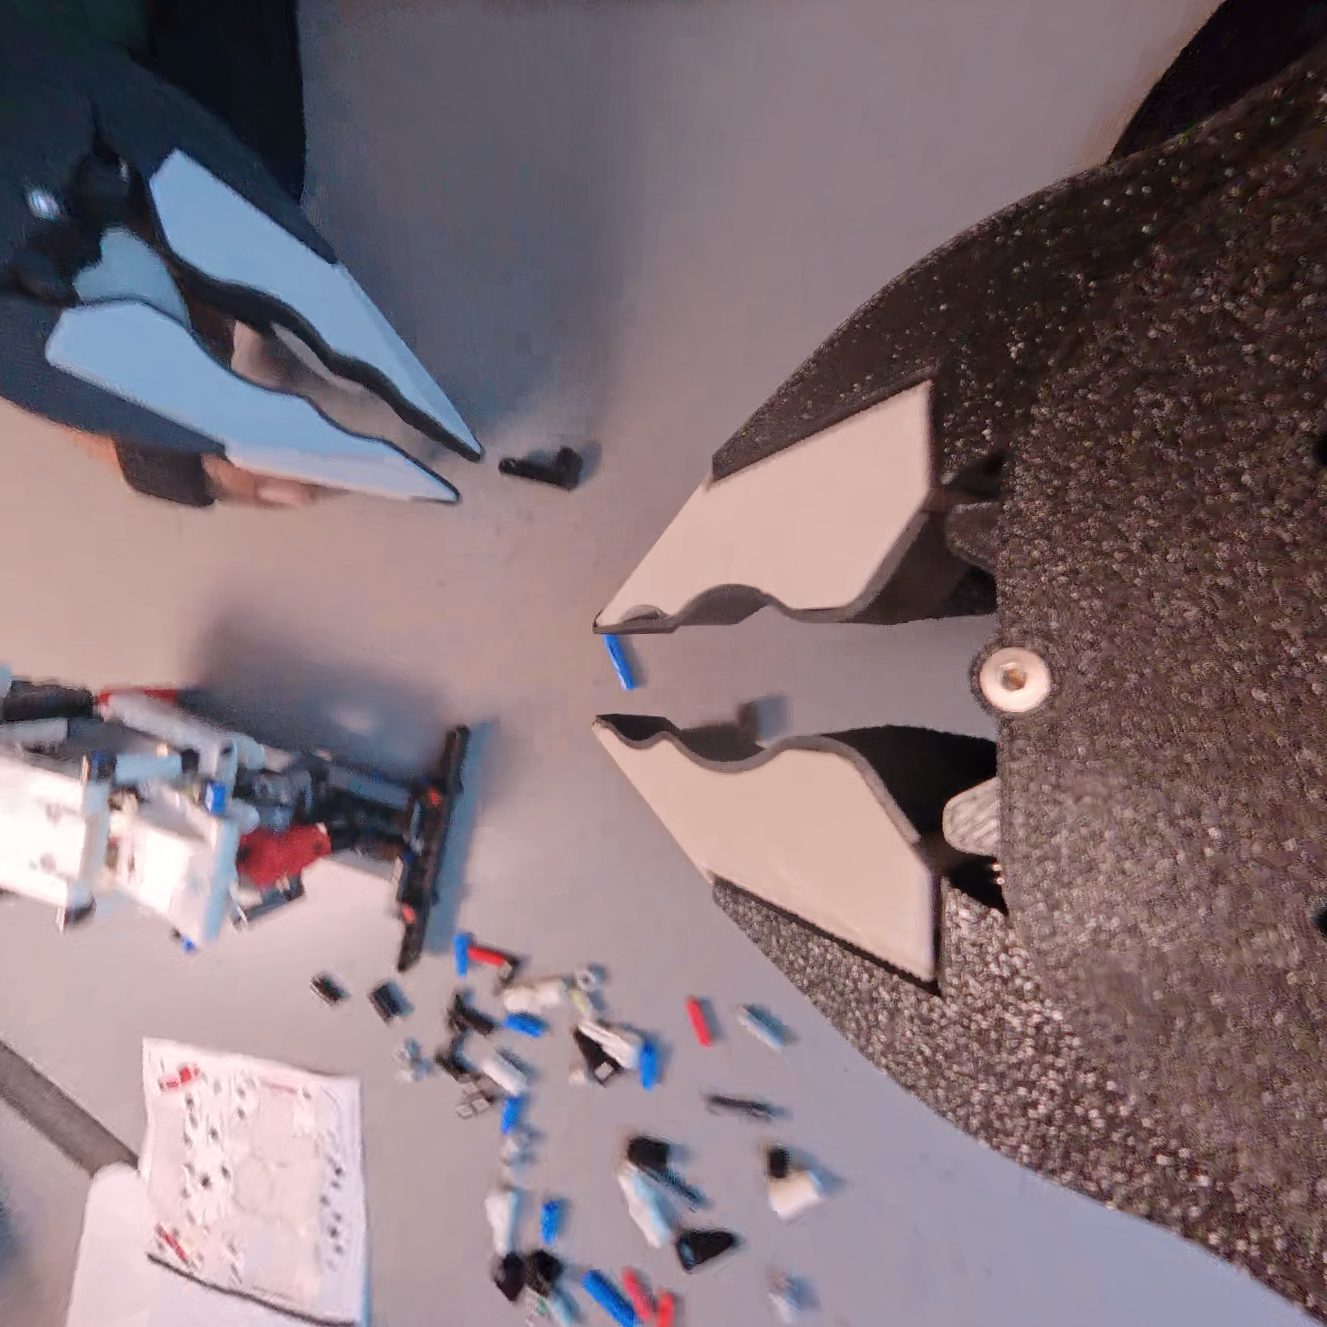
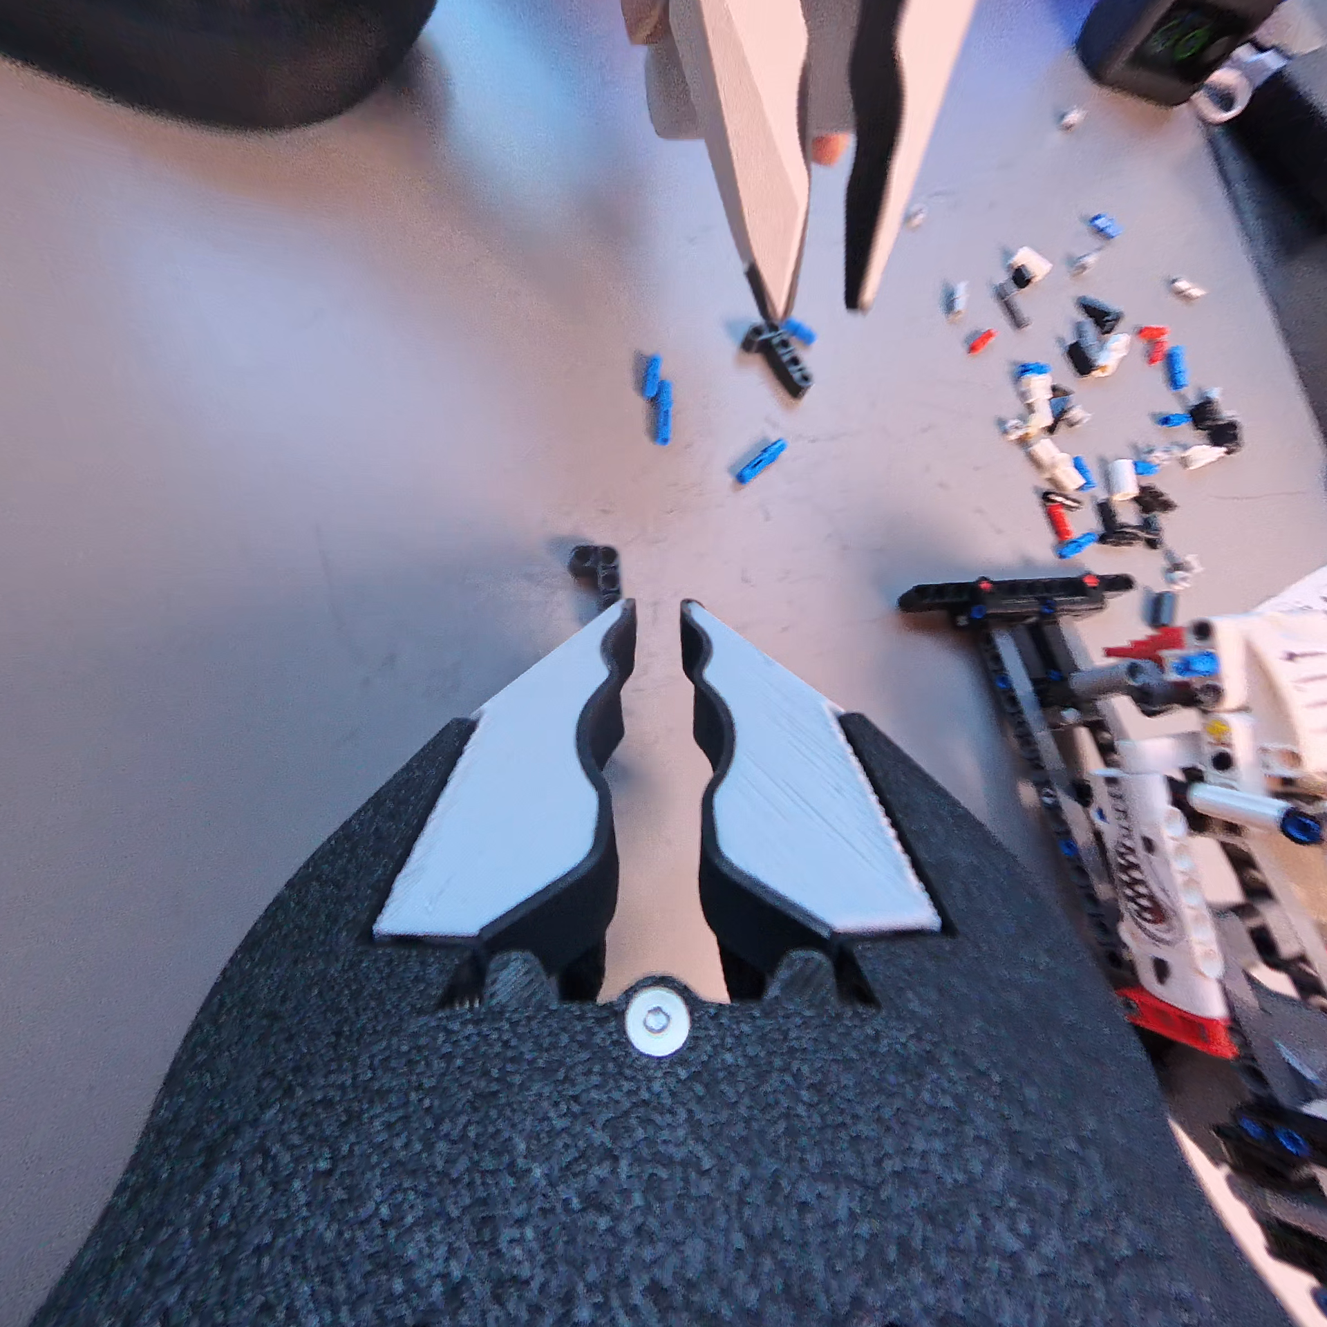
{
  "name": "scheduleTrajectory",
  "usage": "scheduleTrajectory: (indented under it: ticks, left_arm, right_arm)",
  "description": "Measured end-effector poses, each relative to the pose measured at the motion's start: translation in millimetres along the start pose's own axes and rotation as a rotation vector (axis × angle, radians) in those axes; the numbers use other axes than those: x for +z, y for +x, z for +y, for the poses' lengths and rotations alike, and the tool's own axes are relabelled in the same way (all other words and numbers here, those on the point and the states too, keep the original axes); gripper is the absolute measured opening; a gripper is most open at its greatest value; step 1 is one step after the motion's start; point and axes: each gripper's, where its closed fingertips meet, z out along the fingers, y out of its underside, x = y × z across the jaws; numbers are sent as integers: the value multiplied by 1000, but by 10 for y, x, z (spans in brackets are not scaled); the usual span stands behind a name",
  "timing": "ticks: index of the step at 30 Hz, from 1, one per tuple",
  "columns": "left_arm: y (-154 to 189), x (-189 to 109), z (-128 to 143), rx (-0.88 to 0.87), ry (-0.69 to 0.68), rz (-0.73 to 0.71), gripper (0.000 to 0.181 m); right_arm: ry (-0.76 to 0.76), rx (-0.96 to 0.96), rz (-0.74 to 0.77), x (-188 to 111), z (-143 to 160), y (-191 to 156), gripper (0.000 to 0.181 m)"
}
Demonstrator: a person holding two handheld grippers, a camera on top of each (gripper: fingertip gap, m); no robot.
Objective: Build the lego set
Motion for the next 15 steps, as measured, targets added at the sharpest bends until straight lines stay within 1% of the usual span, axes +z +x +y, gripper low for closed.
scheduleTrajectory:
  ticks: [2, 3, 5, 7, 9, 12, 15]
  left_arm:
    - [-144, -151, 160, -52, -25, -38, 22]
    - [-140, -187, 240, -62, -37, -32, 21]
    - [-32, -173, 384, -68, -60, 15, 19]
    - [84, -76, 481, -53, -80, 42, 17]
    - [185, 42, 510, -39, -101, 69, 16]
    - [286, 178, 447, -14, -115, 99, 16]
    - [304, 262, 480, 18, -167, 96, 15]
  right_arm:
    - [39, 24, 35, -59, -46, 92, 12]
    - [52, 31, 52, -83, -57, 131, 12]
    - [66, 32, 83, -111, -58, 193, 11]
    - [66, 30, 100, -116, -44, 225, 11]
    - [69, 33, 102, -105, -38, 233, 11]
    - [60, 29, 98, -85, -17, 220, 11]
    - [50, 13, 103, -82, -3, 215, 11]
